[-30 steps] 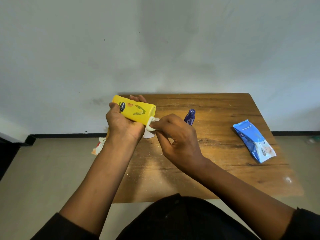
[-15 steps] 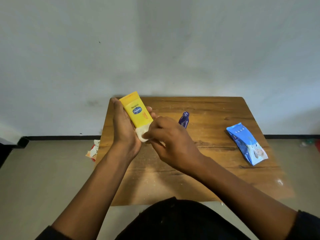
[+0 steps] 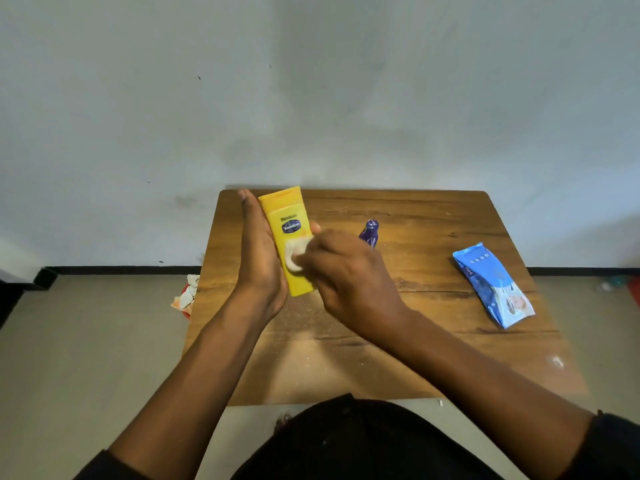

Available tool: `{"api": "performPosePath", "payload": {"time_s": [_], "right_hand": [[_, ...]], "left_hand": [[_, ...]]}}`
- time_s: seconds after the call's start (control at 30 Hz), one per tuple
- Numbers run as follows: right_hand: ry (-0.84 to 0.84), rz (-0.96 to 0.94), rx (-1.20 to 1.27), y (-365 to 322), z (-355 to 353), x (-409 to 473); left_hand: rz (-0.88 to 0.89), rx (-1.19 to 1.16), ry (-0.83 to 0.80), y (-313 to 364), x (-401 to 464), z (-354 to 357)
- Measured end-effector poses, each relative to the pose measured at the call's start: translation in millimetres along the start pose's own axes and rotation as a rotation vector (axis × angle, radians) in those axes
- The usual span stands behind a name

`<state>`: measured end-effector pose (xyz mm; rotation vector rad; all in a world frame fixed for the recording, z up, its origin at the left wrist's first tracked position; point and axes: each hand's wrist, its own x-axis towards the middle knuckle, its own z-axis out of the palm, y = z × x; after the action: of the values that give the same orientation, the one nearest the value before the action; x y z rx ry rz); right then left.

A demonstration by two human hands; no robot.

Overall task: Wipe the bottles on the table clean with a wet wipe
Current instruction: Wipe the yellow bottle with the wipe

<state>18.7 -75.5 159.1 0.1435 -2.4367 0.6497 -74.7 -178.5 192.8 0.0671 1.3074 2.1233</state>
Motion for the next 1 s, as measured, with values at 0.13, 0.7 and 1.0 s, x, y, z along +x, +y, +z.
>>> {"api": "performPosePath", "payload": {"time_s": [0.13,0.7,1.0], "right_hand": [[-0.112,-0.015,-0.014,-3,5,-16],[-0.396,-0.017,-0.103,7,29,-50],[-0.189,0.38,-0.029,31,1,-48]], "left_hand": [[-0.081,0.115,0.013,4,2,-7],[-0.013,0.021,0.118,20,21,-24],[0.121,0.391,0.292,-1,69,-77]]}}
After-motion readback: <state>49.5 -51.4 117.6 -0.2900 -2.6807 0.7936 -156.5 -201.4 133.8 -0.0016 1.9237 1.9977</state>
